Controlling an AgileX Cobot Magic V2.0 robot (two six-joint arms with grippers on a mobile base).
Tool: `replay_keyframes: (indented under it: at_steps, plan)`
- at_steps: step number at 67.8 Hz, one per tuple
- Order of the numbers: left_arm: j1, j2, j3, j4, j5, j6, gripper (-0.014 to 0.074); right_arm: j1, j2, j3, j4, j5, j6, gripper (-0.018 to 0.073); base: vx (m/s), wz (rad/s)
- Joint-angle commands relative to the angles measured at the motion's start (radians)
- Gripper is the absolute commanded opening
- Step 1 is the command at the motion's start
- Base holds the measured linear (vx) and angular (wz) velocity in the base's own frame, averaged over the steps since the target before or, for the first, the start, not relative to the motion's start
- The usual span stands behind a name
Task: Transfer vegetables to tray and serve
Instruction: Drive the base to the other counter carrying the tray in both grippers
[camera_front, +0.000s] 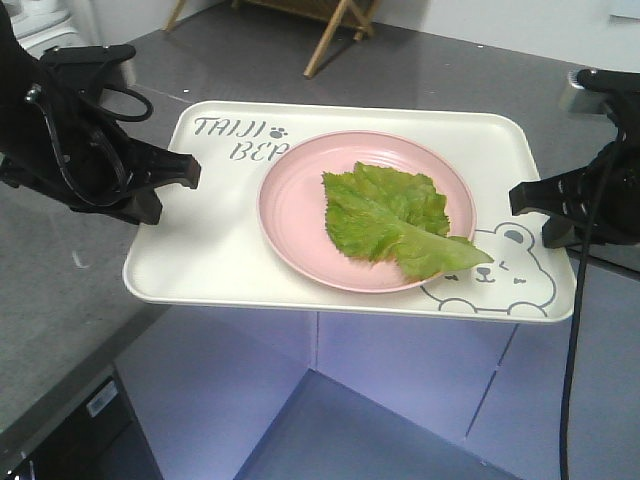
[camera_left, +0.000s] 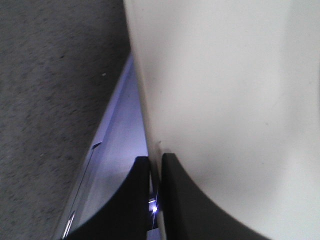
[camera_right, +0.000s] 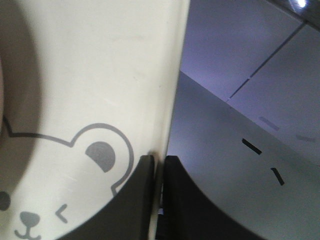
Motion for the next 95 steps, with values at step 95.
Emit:
replay_keyframes:
  at_steps: [95]
  plan:
    - [-0.007,-0.045,-0.027,-0.008,-0.046,0.02,-0.0006,0.001,-0.033,-0.03,-0.011,-0.049,-0.028,-0.0004,0.06,-0.37]
